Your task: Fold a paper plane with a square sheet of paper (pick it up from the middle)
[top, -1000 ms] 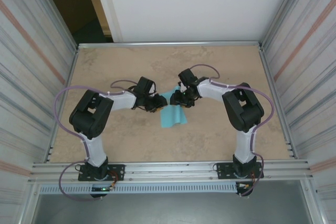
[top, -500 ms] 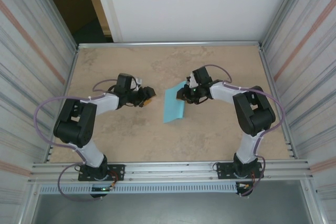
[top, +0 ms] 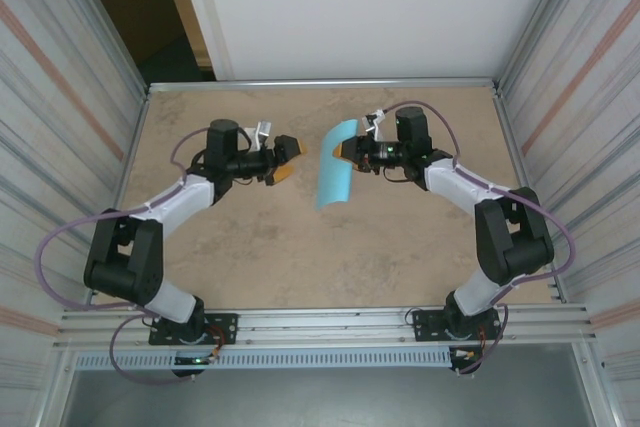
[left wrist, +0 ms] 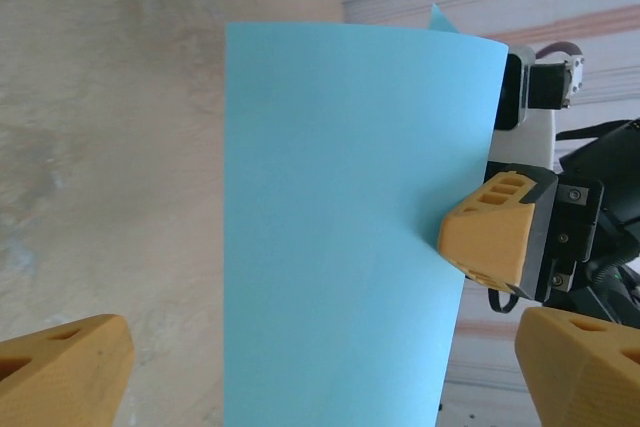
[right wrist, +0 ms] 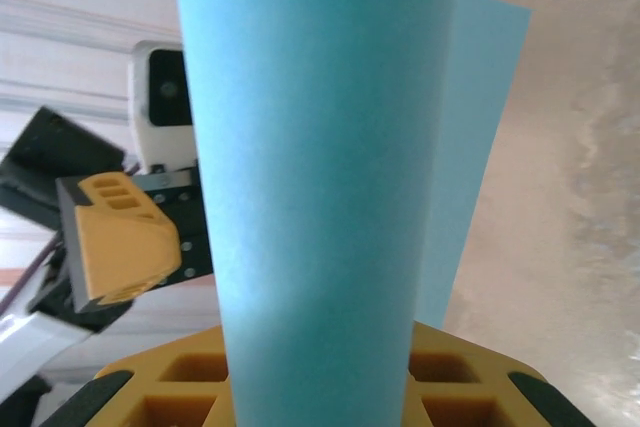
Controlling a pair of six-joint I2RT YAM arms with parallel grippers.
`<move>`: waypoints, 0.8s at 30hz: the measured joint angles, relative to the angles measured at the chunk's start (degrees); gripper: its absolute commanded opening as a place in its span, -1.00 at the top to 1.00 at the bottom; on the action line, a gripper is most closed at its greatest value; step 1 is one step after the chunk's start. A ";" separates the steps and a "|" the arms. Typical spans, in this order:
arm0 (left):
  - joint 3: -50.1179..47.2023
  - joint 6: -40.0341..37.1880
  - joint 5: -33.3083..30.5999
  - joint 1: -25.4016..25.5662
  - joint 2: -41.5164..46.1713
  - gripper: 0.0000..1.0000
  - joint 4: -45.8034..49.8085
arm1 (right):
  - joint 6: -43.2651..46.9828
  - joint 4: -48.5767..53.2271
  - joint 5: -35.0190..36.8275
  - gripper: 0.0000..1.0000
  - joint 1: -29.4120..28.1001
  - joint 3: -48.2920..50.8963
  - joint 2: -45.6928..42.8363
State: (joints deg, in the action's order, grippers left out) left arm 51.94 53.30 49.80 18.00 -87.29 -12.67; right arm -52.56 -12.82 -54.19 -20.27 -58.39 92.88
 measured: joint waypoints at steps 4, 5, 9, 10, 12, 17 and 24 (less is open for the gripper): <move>2.51 1.75 2.86 2.38 -2.78 -0.97 -0.90 | -3.06 -2.99 -2.45 0.47 0.00 -0.11 -0.07; 3.26 2.12 3.28 2.91 -3.39 -0.97 -0.96 | -3.82 -3.65 -2.86 0.46 -0.07 -0.11 -0.07; 4.20 4.15 5.29 4.07 -4.44 -0.97 -3.15 | -6.29 -6.27 -4.42 0.46 -0.39 -0.11 -0.07; 4.20 4.87 5.73 4.04 -4.48 -0.97 -4.04 | -7.10 -7.08 -4.66 0.46 -0.39 -0.11 -0.07; 4.24 5.90 6.38 4.04 -4.70 -0.97 -5.44 | -8.70 -8.98 -5.29 0.46 -0.48 -0.11 -0.07; 4.24 8.11 7.23 4.04 -5.14 -0.97 -8.31 | -11.37 -12.07 -6.14 0.45 -0.48 -0.11 -0.07; 4.17 9.79 7.43 4.04 -5.53 -0.79 -10.27 | -14.95 -15.23 -7.32 0.45 -0.48 -0.11 -0.07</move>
State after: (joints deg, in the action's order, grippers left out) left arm 56.12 63.09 57.23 22.04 -92.82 -22.94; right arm -67.51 -28.05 -61.52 -20.75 -58.50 92.82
